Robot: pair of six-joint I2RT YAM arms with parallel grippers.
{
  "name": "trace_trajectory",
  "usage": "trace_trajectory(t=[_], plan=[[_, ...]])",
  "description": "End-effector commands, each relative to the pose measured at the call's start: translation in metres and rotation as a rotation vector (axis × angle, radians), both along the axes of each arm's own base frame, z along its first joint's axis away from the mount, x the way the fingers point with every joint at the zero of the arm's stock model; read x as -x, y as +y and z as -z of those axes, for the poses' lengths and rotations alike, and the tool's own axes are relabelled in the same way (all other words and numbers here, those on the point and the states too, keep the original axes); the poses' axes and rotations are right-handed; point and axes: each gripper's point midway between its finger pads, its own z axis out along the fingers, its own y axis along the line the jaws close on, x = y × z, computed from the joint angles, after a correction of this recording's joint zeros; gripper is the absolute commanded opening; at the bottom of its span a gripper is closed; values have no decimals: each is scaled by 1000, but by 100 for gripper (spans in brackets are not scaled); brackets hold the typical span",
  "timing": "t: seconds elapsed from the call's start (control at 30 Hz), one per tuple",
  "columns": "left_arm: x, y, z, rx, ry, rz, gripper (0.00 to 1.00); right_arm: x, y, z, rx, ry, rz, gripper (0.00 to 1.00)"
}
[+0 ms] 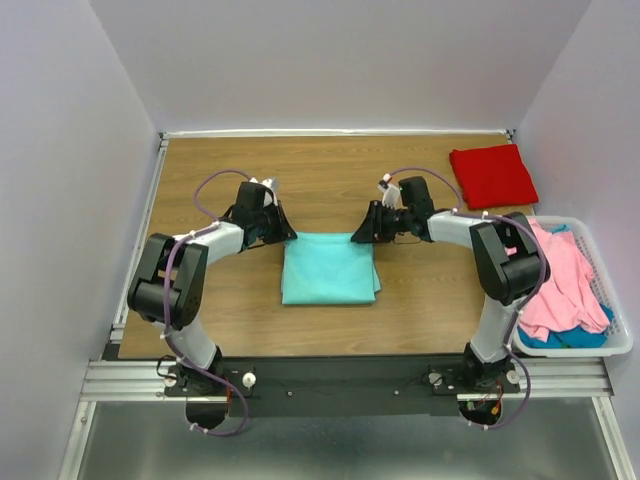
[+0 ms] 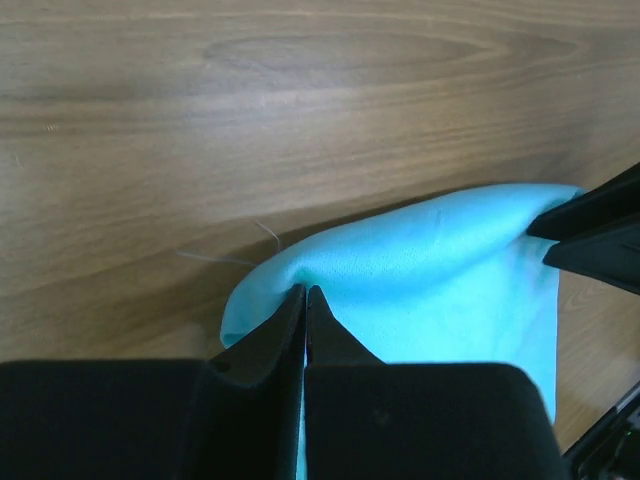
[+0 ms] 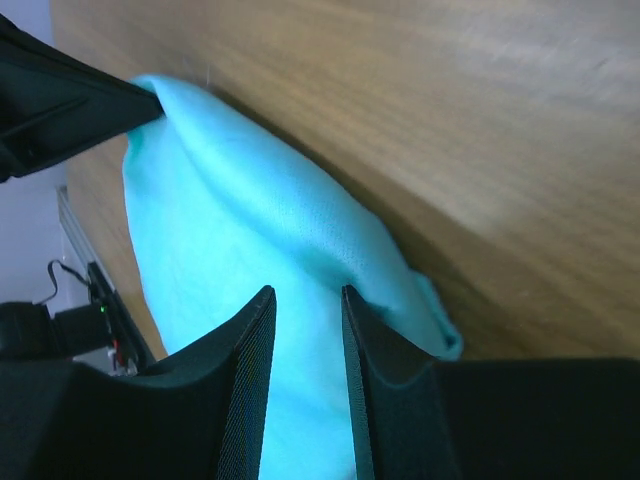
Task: Fold and stack the t-shirts
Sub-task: Fold the tshirt
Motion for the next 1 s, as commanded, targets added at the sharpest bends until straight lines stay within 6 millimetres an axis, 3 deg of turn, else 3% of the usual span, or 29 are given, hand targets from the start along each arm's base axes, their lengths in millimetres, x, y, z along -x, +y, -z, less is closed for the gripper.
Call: trace_trajectory(t=[0.0,0.1,0.17,0.23,0.3,0.33,0.47,0.53,0.6,0.7,0.8,0.83,0.9,0.97], plan=[[-21,-12,-8,67,-17,-4,9,-40,-8,-3,3,-74,54,39],[-34,-14,-8,85,-25,-24,9,-47,-6,-2,-14,-59,60,39],[-39,-16,-18,97,-47,-23,12,-51,-2,-11,-46,-55,72,40],[-38,-15,-28,101,-70,-29,19,-47,3,-31,-100,-71,60,40],[-34,-8,-53,110,-144,-65,27,-39,4,-52,-154,-95,70,40],[-26,-4,-71,127,-199,-80,29,-35,5,-59,-176,-100,70,40],[0,2,-103,234,-281,-130,31,-9,10,-74,-309,-70,33,42],[13,-3,-105,284,-279,-114,31,-2,11,-71,-330,-46,28,44],[30,-14,-93,316,-238,-74,31,1,10,-68,-348,-30,37,43],[38,-25,-72,328,-186,-52,30,6,10,-50,-351,11,41,44],[26,-26,-53,326,-175,-70,25,1,10,-25,-327,47,56,44],[22,-26,-36,310,-146,-75,24,-3,9,-20,-321,50,67,44],[5,-25,-30,304,-152,-86,22,-9,3,4,-299,87,91,44],[-10,-17,-8,306,-107,-116,20,-16,-3,18,-295,102,106,44]])
